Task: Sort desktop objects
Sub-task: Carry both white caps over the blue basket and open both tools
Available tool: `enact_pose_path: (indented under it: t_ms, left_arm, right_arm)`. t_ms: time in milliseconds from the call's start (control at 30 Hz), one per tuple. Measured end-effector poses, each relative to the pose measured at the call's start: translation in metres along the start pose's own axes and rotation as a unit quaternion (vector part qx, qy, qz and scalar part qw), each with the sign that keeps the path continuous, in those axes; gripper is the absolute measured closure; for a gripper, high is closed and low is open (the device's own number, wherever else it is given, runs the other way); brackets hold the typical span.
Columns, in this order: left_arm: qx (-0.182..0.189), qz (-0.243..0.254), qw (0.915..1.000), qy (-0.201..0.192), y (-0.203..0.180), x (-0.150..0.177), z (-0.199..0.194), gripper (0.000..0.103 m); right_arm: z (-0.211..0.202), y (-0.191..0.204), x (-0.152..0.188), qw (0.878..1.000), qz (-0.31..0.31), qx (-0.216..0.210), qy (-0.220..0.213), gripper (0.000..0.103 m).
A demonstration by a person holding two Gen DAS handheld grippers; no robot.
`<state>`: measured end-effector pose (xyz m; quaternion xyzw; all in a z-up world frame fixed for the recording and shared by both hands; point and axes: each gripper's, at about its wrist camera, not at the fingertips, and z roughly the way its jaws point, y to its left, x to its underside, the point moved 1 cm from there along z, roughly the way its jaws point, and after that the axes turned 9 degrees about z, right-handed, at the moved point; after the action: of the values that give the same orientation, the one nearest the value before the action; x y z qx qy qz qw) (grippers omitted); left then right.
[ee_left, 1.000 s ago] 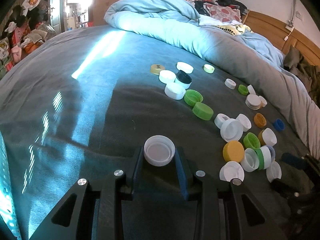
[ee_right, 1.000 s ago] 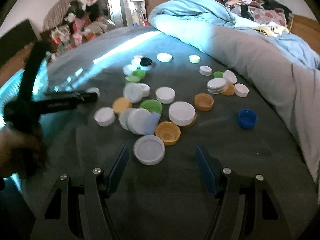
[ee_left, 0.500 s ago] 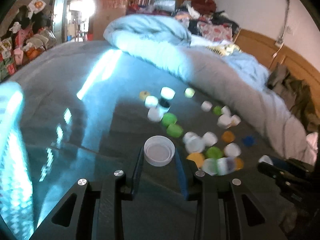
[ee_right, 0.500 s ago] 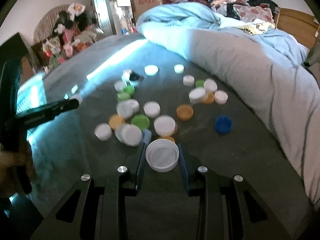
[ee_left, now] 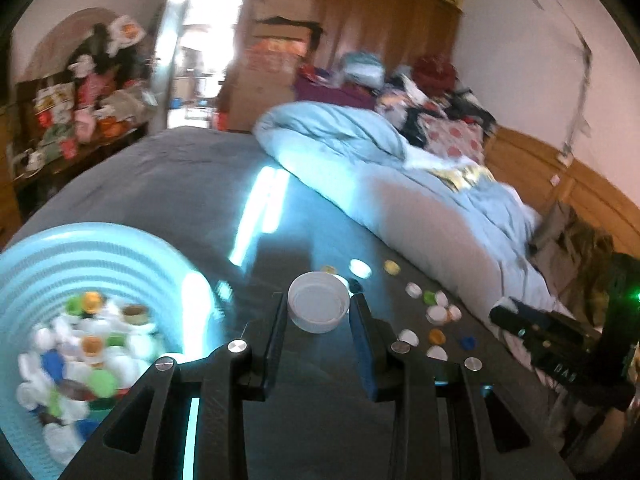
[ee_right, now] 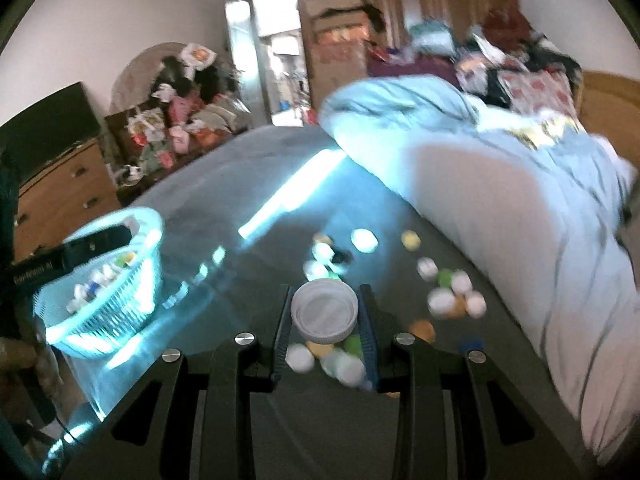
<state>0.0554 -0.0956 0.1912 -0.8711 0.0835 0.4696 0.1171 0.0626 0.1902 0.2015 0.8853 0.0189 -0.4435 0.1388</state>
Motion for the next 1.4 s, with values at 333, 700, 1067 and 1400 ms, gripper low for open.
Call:
enact_pose_path:
  t_ms: [333, 700, 1067, 1400]
  left_arm:
    - [-0.076, -0.054, 0.9954, -0.024, 0.093, -0.013, -0.066, 0.069]
    - [-0.082, -0.108, 0.99, 0.041, 0.155, 0.008, -0.061, 0.069]
    - [-0.09, -0.126, 0.9866, 0.05, 0.178, 0.026, -0.061, 0.053]
    - [-0.1, -0.12, 0.9873, 0.03, 0.167, 0.018, -0.068, 0.006]
  right_arm:
    - [0.017, 0.116, -0.061, 0.995, -0.067, -0.079, -0.013, 0.075]
    - [0.074, 0.228, -0.058, 0.968, -0.114, -0.185, 0.124, 0.075]
    - [0.093, 0.251, -0.034, 0.955, -0.122, -0.203, 0.178, 0.075]
    - [0.061, 0.238, -0.052, 0.96, -0.091, -0.234, 0.126, 0.039]
